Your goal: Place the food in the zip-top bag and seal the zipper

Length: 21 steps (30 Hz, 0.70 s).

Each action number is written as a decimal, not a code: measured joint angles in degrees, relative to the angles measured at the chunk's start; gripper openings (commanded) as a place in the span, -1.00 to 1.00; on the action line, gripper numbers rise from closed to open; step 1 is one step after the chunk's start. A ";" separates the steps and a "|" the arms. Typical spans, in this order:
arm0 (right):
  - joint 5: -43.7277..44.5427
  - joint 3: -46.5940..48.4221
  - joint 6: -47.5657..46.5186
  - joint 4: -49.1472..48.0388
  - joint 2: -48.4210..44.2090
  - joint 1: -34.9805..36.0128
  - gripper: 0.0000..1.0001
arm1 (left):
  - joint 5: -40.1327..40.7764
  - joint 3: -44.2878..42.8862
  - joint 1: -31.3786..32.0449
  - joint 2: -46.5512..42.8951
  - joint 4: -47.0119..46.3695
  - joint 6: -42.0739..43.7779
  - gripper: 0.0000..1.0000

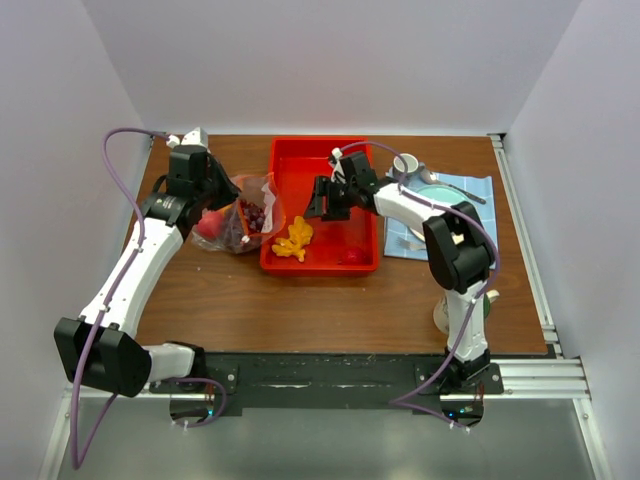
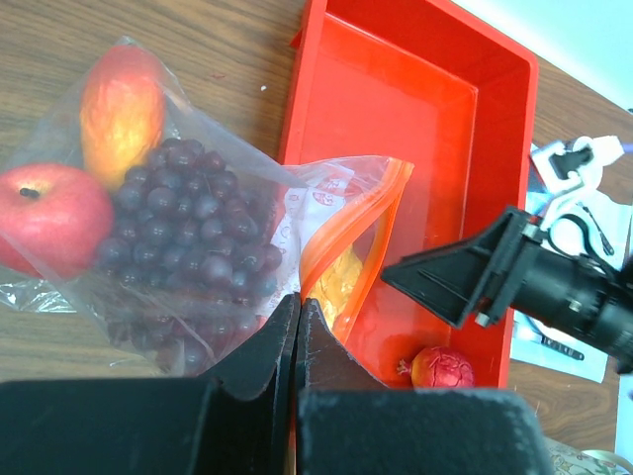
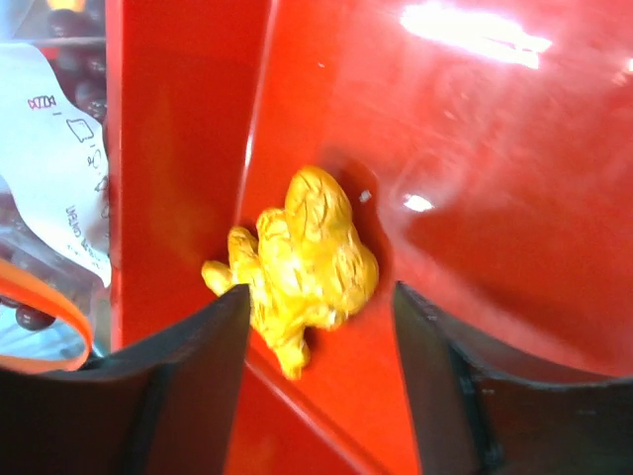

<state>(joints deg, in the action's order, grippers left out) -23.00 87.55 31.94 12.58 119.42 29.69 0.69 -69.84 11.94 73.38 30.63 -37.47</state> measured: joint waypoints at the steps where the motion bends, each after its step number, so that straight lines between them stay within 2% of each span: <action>1: 1.16 0.55 -0.22 1.88 -0.66 0.20 0.45 | 0.00 0.00 0.00 0.00 0.00 0.00 -1.00; 4: 3.50 1.38 -0.46 6.05 -1.88 1.16 0.55 | 0.00 -0.02 0.00 0.00 0.02 0.00 -1.00; 9: 6.38 1.42 1.05 10.45 -2.25 5.29 0.61 | 0.00 -0.02 0.00 0.00 0.04 0.00 -1.00; 14: 8.98 0.44 5.60 10.62 -2.25 8.04 0.62 | 0.00 -0.02 0.00 0.00 0.07 0.00 -1.00; 21: 18.27 2.73 12.76 12.09 0.09 9.05 0.65 | 0.02 -0.02 0.00 0.00 0.09 0.02 -1.00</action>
<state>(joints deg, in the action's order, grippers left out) -4.73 90.28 44.71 24.67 119.50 38.74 0.71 -69.87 11.94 73.38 30.72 -37.45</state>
